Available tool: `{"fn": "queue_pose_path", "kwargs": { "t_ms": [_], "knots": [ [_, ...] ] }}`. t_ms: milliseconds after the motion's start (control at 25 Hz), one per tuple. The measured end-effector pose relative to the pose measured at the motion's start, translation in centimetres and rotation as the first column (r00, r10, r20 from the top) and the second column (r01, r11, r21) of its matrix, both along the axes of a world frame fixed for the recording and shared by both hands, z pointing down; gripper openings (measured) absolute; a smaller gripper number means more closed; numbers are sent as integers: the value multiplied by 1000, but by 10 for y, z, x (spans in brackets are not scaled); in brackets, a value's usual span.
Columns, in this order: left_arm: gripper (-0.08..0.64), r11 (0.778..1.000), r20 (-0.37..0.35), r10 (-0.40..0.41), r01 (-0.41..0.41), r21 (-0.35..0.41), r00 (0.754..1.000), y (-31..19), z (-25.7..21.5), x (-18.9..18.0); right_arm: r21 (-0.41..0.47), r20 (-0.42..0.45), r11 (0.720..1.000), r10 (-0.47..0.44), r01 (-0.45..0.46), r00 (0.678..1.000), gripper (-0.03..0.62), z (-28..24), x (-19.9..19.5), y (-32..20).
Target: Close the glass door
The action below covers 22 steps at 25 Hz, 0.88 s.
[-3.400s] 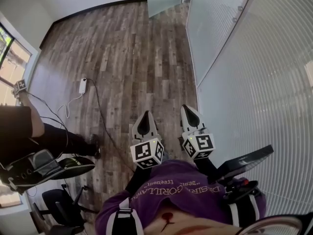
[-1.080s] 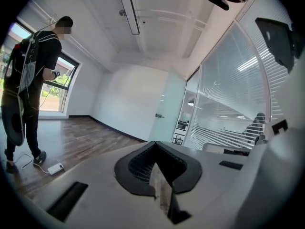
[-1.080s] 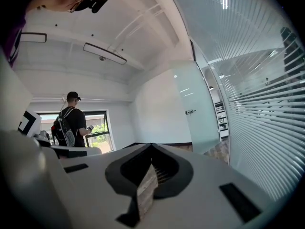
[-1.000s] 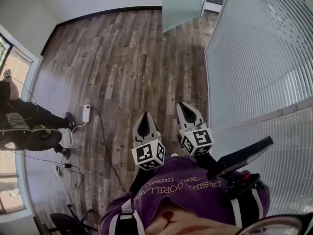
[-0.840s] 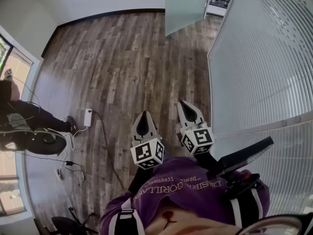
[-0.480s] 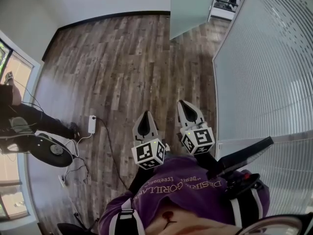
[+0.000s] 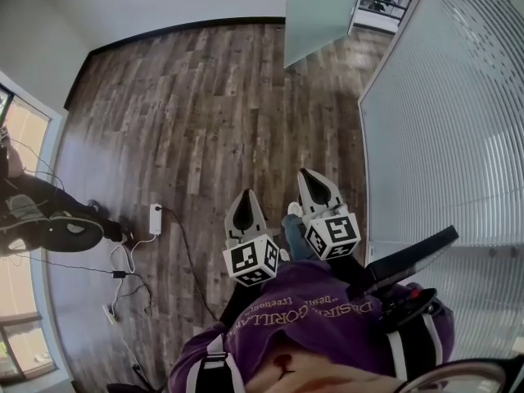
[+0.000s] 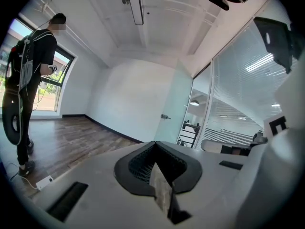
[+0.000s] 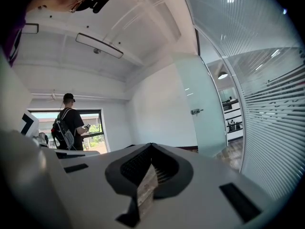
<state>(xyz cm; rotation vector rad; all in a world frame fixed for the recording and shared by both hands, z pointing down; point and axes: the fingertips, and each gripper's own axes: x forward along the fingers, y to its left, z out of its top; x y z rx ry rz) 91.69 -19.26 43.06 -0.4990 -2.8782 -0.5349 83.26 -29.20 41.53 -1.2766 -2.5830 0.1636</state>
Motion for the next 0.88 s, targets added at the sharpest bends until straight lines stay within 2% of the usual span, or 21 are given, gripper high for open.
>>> {"fn": "queue_pose_path", "kwargs": {
  "t_ms": [280,440,720,880],
  "knots": [
    [2,999,12,-51,51,5,999,47,2,-67,3,9,998,-63,63,998,-3,3,-71,56],
    [2,997,18,-74,74,0,997,78,-2,-119,1,23,995,-97,97,995,-3,-2,-125,91],
    [2,997,39,-75,75,-7,996,116,-5,-210,10,46,993,-114,114,992,-3,-5,-213,128],
    [2,996,42,-85,85,-6,996,133,-3,-247,9,53,994,-107,107,993,-3,-4,-255,143]
  ]
}}
